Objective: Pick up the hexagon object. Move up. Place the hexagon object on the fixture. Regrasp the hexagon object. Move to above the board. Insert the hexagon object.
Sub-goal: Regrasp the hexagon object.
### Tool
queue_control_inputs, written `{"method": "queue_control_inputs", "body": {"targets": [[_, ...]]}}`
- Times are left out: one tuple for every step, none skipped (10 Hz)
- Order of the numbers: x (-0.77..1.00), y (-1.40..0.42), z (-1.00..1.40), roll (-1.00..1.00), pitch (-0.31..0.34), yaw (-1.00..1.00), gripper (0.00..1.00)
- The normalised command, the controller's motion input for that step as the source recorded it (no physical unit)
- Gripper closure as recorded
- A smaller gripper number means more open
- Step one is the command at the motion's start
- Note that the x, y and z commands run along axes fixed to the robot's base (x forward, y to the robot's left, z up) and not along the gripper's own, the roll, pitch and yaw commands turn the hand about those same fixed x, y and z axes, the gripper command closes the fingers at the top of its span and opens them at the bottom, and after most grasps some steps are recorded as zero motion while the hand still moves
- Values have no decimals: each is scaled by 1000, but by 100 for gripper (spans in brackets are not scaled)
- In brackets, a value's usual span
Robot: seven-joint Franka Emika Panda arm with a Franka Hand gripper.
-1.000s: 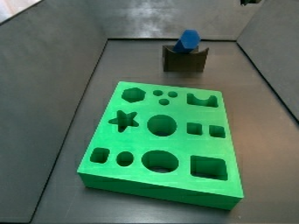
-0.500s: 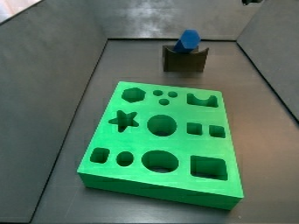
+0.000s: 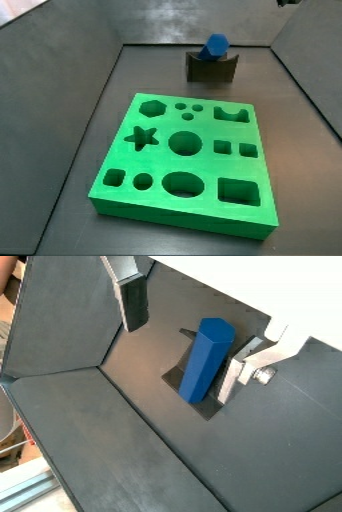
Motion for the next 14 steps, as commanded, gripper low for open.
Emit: {"method": "queue_control_inputs", "body": {"targets": [[669, -53, -31, 131, 76, 92, 0], [668, -52, -30, 131, 76, 93, 0], [668, -52, -29, 130, 77, 93, 0], [668, -51, -29, 130, 77, 94, 0], [668, -51, -29, 130, 77, 94, 0], [668, -51, -29, 130, 77, 94, 0], [668, -51, -28, 130, 77, 94, 0], [668, -51, -28, 130, 77, 94, 0], [668, -51, -28, 130, 77, 94, 0], [668, -51, -28, 130, 78, 94, 0], [668, -51, -28, 130, 78, 94, 0], [249, 43, -1000, 98, -9, 76, 0], [251, 45, -1000, 103, -11, 82, 0], [257, 35, -1000, 100, -17, 88, 0]]}}
